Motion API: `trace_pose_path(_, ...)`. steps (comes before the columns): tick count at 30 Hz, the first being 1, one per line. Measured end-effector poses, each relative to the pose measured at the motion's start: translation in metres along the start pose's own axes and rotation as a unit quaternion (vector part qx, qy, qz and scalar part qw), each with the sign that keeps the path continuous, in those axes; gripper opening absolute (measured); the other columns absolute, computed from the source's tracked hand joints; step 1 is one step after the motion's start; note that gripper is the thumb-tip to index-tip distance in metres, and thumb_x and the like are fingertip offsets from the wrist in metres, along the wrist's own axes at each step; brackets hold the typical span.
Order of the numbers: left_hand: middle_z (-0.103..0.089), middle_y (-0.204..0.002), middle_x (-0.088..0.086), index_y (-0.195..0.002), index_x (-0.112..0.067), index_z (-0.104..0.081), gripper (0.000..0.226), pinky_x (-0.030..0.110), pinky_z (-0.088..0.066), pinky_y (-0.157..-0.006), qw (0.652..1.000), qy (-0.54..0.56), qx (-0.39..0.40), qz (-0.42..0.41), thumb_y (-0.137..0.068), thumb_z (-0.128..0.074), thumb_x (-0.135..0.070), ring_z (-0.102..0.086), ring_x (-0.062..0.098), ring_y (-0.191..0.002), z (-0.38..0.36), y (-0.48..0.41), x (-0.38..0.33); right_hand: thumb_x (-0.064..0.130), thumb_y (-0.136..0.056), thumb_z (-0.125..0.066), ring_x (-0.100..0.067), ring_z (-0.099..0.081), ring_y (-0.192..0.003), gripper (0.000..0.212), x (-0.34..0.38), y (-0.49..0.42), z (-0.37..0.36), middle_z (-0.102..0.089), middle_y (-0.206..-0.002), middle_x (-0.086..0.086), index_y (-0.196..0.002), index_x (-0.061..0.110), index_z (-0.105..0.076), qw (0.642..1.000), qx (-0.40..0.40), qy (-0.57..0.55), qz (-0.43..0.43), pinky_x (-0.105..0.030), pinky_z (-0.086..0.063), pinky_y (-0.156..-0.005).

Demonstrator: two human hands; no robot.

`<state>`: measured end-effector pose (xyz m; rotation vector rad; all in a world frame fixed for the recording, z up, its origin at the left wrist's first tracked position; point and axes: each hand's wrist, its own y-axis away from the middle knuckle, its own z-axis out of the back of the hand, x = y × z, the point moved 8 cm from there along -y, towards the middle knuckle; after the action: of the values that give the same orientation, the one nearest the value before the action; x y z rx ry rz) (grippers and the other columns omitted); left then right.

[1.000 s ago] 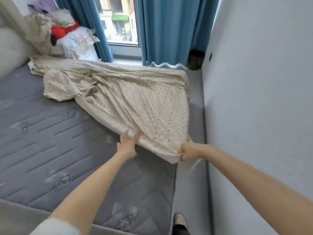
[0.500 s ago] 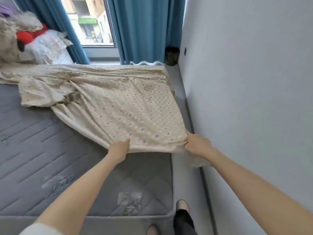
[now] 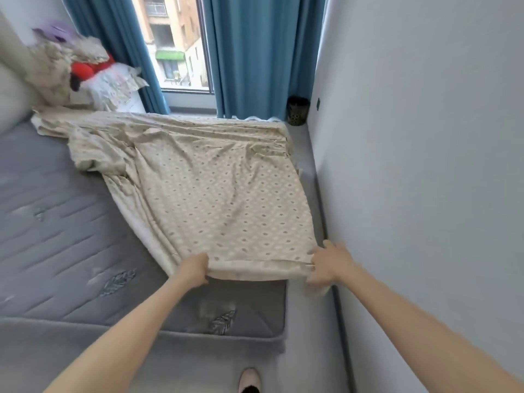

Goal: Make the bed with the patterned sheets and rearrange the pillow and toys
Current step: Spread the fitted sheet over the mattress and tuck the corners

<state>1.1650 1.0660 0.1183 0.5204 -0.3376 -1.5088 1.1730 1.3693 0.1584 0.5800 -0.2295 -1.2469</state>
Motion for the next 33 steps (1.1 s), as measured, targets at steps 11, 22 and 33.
trace_pose_path(11, -0.063, -0.107, 0.012, -0.098, -0.005, -0.058, 0.016, 0.028, -0.045, -0.077, 0.997, 0.038, -0.062, 0.019, -0.095, -0.048, -0.016, -0.059, 0.025, -0.098, -0.029, 0.103, -0.012, 0.004, -0.086, -0.043, -0.033, -0.058, -0.1, 0.039, 0.022, 0.087, -0.024, -0.061, -0.112, -0.019, -0.125, 0.006, -0.047, 0.974, -0.128, -0.188, -0.006, -0.032, -0.038, -0.069)
trace_pose_path(22, -0.058, -0.127, 0.008, -0.127, -0.015, -0.052, 0.034, 0.033, -0.039, -0.094, 0.988, -0.132, -0.051, -0.067, -0.096, -0.037, -0.012, -0.053, 0.026, -0.115, -0.055, 0.159, -0.033, 0.081, -0.07, -0.041, -0.022, -0.048, -0.126, 0.087, 0.07, 0.129, -0.058, -0.049, -0.138, 0.001, -0.144, 0.037, -0.032, 0.993, 0.025, -0.112, 0.036, -0.036, -0.042, -0.095)
trace_pose_path(33, -0.057, -0.098, 0.006, -0.117, -0.012, -0.048, 0.033, 0.03, -0.039, -0.064, 0.988, -0.105, -0.079, -0.082, -0.089, -0.036, 0.002, -0.056, 0.027, -0.09, -0.072, 0.197, -0.012, 0.063, -0.076, -0.06, -0.02, -0.058, -0.107, 0.057, 0.107, 0.166, -0.086, -0.062, -0.118, 0.002, -0.122, 0.03, -0.059, 0.993, 0.079, -0.079, 0.027, -0.034, -0.05, -0.084)
